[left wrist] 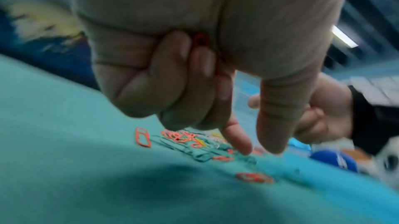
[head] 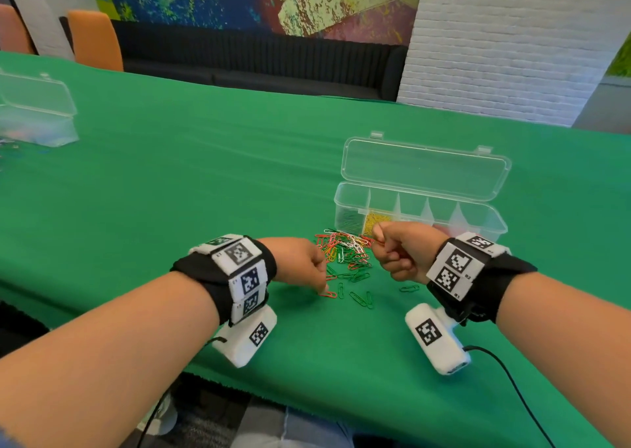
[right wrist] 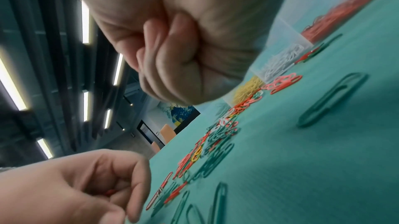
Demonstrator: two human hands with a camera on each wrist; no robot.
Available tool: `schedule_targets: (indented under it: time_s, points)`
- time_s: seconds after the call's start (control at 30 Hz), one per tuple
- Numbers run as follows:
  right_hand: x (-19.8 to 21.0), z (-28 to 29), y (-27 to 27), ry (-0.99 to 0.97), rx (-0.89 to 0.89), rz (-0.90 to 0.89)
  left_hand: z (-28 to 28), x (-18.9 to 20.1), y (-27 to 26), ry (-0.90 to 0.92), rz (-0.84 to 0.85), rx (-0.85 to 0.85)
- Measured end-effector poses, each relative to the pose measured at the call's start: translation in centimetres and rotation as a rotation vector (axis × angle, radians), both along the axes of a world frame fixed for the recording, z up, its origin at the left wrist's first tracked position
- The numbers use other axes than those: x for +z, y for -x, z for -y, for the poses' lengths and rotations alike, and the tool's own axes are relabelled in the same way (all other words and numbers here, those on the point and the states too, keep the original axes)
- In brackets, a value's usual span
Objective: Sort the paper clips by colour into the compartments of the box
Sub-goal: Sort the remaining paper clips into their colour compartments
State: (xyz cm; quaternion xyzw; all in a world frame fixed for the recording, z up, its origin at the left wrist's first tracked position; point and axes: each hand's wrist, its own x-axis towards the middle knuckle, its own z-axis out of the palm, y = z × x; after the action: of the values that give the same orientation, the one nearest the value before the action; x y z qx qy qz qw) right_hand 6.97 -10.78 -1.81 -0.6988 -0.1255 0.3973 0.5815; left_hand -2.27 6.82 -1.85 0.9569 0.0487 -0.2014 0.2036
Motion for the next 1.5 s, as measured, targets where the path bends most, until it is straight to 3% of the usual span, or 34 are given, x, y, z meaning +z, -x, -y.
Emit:
schedule_targets:
  time_s: [0.2, 0.37, 0.5, 0.57, 0.63, 0.77, 0.9, 1.13, 1.3, 1.4, 1.5]
  points:
    - [0.1, -0.8, 0.2, 0.326, 0.080, 0.135, 1.4, -0.4, -0.1, -0.146, 0.045, -0.131]
    - [0.3, -1.7, 0.7, 0.269, 0.163, 0.128, 1.7, -0.4, -0.3, -0.188, 0.035, -0.165]
    - [0.2, -3.0, 0.9, 0.483, 0.275, 0.414, 0.6, -0.5, 0.0, -0.198, 0.062, -0.134]
    - [0.3, -3.6, 1.3, 0.641, 0.343, 0.661, -0.5, -0.4, -0.2, -0.066, 0.037, -0.030]
    - [0.3, -4.3, 1.7, 0.721, 0.399, 0.844, -1.4, -0.3, -0.2, 0.223, 0.009, 0.167]
    - [0.3, -5.7, 2.0, 0.775, 0.530, 0.958, -2.8, -0.1, 0.2, 0.635, 0.030, 0.413]
    - [0.0, -6.8, 2.4, 0.851, 0.637, 0.971, -3.7, -0.4, 0.4, 0.779, 0.035, 0.501]
    - [-1.1, -7.9, 2.3, 0.949, 0.690, 0.985, -4.1, -1.2, 0.5, 0.857, -0.054, 0.621]
    - [-0.7, -6.9, 2.7, 0.876, 0.719, 0.986, -4.3, -0.9, 0.4, 0.980, -0.119, 0.642]
    - [0.0, -5.8, 2.3, 0.807, 0.558, 0.831, -4.4, -0.3, -0.2, 1.137, -0.150, 0.649]
    - [0.9, -4.1, 0.8, 0.578, 0.245, 0.397, -3.8, 0.1, -1.0, 1.241, -0.213, 0.622]
